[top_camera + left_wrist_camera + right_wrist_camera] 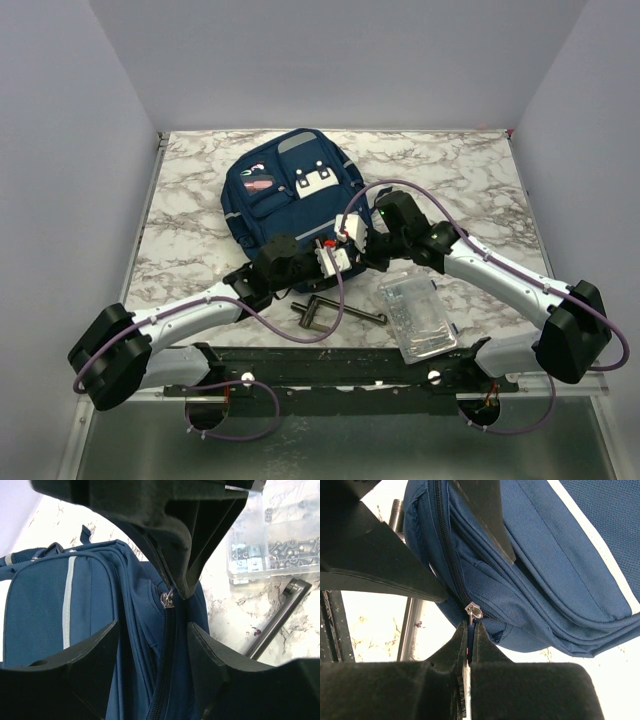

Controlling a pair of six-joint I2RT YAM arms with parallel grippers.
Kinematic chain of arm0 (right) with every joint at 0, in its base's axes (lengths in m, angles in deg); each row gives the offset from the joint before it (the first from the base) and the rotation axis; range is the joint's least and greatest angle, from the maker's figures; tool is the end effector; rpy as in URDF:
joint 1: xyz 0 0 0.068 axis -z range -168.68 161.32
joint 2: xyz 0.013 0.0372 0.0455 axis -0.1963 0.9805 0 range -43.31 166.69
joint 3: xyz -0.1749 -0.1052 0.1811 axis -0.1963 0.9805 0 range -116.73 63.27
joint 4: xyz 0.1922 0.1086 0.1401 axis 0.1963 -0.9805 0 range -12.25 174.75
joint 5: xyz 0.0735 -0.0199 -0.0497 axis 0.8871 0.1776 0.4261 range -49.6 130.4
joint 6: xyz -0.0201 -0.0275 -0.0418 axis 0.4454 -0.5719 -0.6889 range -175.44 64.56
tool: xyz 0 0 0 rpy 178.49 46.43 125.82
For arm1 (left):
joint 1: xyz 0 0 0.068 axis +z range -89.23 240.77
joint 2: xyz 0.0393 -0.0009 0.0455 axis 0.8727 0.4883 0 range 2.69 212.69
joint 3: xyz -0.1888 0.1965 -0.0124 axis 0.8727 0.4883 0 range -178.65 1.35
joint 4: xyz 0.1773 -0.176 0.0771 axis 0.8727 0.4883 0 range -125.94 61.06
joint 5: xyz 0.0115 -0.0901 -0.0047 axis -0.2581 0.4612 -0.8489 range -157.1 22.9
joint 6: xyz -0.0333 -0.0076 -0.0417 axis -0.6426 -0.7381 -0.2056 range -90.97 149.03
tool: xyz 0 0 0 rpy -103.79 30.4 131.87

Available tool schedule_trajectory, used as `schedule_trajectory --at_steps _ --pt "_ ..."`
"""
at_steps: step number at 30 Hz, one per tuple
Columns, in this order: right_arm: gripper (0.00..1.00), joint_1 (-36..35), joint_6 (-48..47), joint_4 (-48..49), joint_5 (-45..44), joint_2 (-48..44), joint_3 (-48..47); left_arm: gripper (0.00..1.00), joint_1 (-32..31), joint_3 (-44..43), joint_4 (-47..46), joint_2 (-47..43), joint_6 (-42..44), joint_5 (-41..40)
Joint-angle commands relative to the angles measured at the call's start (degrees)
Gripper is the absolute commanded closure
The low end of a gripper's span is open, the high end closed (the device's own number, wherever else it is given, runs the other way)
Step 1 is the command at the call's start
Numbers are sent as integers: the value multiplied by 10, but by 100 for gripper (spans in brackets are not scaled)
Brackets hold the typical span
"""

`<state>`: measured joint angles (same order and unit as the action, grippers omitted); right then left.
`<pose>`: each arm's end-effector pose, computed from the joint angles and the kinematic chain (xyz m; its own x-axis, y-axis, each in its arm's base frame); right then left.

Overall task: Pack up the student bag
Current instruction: Zip the student bag at the center of the board.

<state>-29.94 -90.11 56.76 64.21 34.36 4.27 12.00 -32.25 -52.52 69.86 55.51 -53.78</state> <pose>0.2071 0.2008 0.2724 0.0121 -0.6818 -0.7314 -0.9785 0.1426 -0.1492 0.1643 -0.2001 0.2396 0.2186 0.4089 -0.8860 0.8710 0.3276 0.3661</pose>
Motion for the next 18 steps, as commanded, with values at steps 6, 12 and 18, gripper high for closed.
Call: schedule_trajectory --at_steps 6,12,18 --pt "100 -6 6 21 29 -18 -35 67 -1 22 -19 7 17 10" --pt "100 -1 -40 -7 2 -2 -31 100 0 36 19 -46 54 -60" --pt "100 40 -80 -41 25 20 -30 100 2 57 109 -153 100 -155"
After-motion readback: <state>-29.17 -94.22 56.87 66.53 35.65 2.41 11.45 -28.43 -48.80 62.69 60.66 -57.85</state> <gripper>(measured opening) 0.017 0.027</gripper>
